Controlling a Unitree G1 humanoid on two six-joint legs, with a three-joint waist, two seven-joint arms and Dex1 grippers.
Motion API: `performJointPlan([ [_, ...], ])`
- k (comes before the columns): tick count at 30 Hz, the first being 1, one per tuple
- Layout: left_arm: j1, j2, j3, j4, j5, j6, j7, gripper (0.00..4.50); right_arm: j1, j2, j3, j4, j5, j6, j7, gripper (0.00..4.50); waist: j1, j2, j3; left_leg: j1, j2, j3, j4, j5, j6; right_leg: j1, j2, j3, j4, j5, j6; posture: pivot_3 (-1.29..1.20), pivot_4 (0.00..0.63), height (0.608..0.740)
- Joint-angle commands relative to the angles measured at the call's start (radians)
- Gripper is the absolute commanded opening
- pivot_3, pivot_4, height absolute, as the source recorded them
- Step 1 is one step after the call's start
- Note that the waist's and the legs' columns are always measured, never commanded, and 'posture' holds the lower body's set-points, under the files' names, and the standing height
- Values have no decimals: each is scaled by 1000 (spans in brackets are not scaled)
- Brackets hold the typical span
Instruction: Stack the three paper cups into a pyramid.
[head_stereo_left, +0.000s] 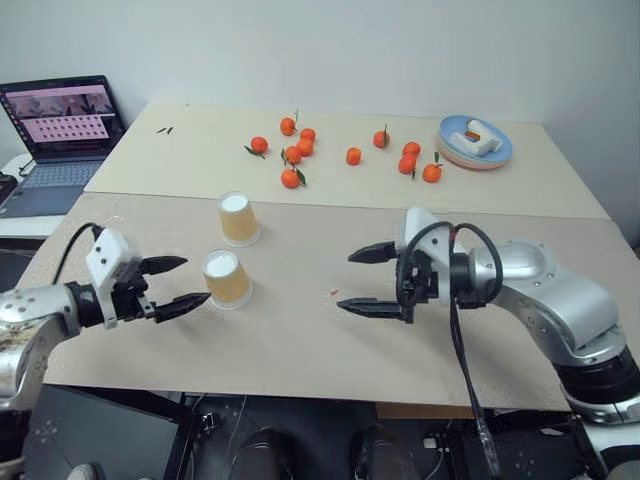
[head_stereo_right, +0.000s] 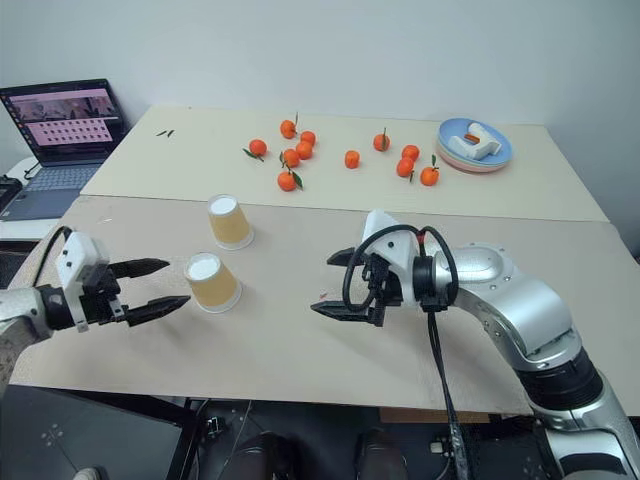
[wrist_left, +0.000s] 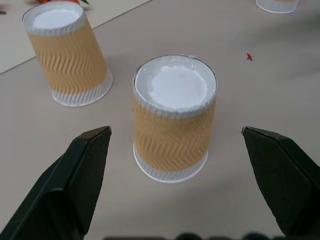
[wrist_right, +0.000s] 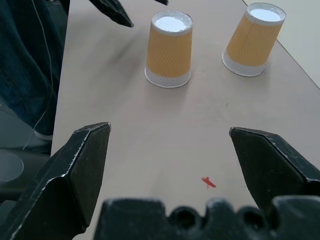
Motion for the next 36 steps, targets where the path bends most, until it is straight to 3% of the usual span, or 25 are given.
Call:
performJointPlan([
  [1,-76,-30,-70,62,58,-71,-28,4500,7,6,-41,-55,17,17,-23,4458,-1,0,0,0,0,0,0,0,0,0,1,0,0,0,0,0,150,686],
  [10,-255,-90,-160,188,114,-120,-83,4500,42,1,-81,-112,31,61,-81,4458,-3,-1,0,-1,0,0,1,0,0,0,2,0,0,0,0,0,150,686],
  [17,-271,-94,-159,206,125,-118,-106,4500,53,7,-89,-126,29,74,-106,4458,-3,-1,0,-1,1,0,1,0,0,0,2,0,0,0,0,0,150,686],
  [24,-273,-93,-154,201,123,-100,-109,2438,45,7,-86,-112,25,68,-106,4500,-3,-1,0,-1,1,0,1,0,0,0,2,1,0,0,0,0,150,686],
  [31,-327,-134,-171,161,100,-53,-85,2403,34,7,-80,-89,-4,51,-112,4500,-2,-1,0,-1,1,0,1,0,0,0,2,1,0,0,0,0,150,686],
  [36,-492,-291,-293,122,102,-20,-102,2403,9,16,-77,-51,-39,35,-129,4500,16,-2,0,-4,0,-2,5,0,1,0,2,-3,0,1,2,0,150,686],
])
